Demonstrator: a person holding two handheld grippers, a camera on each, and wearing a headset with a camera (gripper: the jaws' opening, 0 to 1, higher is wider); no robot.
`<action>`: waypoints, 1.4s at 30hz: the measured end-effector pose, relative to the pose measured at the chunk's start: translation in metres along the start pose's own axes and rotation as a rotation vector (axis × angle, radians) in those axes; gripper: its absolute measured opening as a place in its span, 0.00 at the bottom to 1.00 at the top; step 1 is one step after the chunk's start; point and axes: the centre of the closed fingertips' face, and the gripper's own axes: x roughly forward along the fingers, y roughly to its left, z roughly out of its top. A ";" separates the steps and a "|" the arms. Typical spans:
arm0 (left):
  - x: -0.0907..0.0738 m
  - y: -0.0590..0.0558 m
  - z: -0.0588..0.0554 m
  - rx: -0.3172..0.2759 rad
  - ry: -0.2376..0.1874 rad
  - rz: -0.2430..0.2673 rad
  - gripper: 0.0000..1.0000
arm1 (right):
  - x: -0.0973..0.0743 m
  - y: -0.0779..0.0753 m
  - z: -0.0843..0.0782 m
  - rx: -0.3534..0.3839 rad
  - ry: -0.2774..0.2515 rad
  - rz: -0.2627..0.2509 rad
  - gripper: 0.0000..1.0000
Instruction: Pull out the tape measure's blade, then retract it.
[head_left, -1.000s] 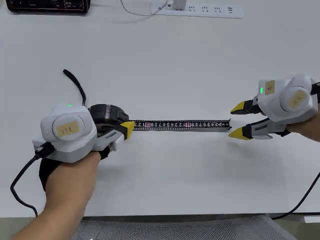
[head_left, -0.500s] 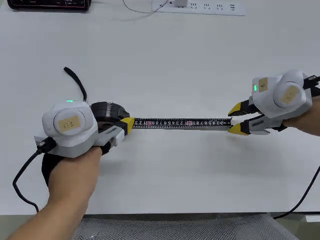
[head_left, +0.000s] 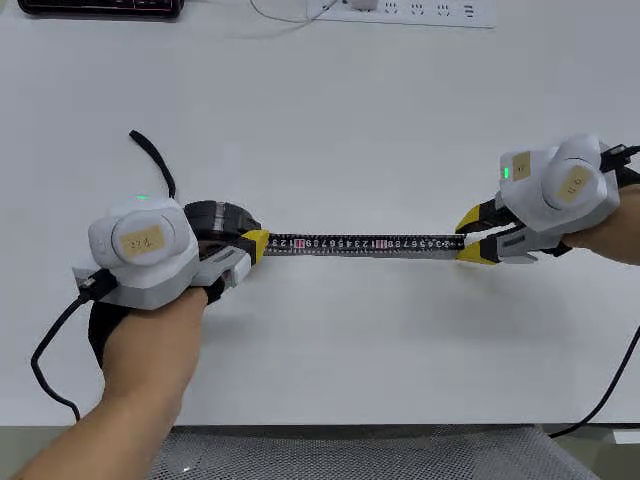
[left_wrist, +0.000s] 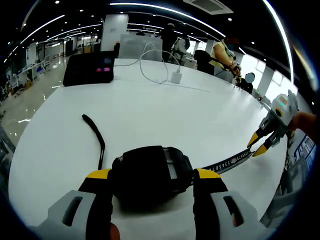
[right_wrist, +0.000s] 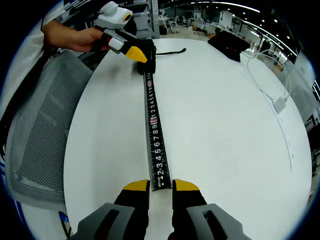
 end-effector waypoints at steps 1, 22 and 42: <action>0.000 0.000 0.000 -0.002 -0.001 0.000 0.61 | 0.000 0.000 0.000 -0.002 0.001 0.001 0.14; 0.001 0.001 0.001 -0.029 0.000 0.011 0.61 | 0.006 0.002 -0.003 -0.036 0.040 0.008 0.11; 0.002 0.003 0.000 -0.022 -0.003 0.020 0.61 | 0.007 0.000 -0.003 -0.057 0.038 -0.011 0.11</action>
